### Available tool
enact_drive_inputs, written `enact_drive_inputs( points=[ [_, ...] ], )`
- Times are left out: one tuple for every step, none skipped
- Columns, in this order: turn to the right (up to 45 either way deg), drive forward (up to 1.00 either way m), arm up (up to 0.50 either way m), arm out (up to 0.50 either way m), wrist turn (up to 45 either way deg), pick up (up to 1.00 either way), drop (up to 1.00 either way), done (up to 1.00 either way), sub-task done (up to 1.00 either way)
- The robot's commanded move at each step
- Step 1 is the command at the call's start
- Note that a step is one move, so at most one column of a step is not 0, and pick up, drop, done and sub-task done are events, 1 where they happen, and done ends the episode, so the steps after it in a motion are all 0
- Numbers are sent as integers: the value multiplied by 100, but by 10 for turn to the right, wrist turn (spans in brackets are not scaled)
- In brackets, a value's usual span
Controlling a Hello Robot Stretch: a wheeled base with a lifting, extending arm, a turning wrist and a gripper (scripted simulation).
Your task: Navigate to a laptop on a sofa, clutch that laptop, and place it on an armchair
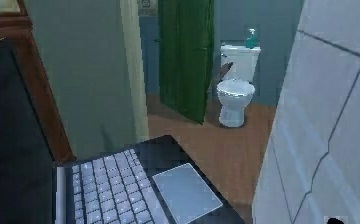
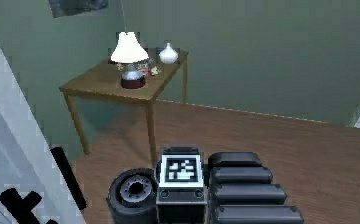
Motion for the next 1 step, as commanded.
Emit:
enact_drive_inputs(
  points=[
    [0,15,0,0,0,0,0,0,0]
  ],
)
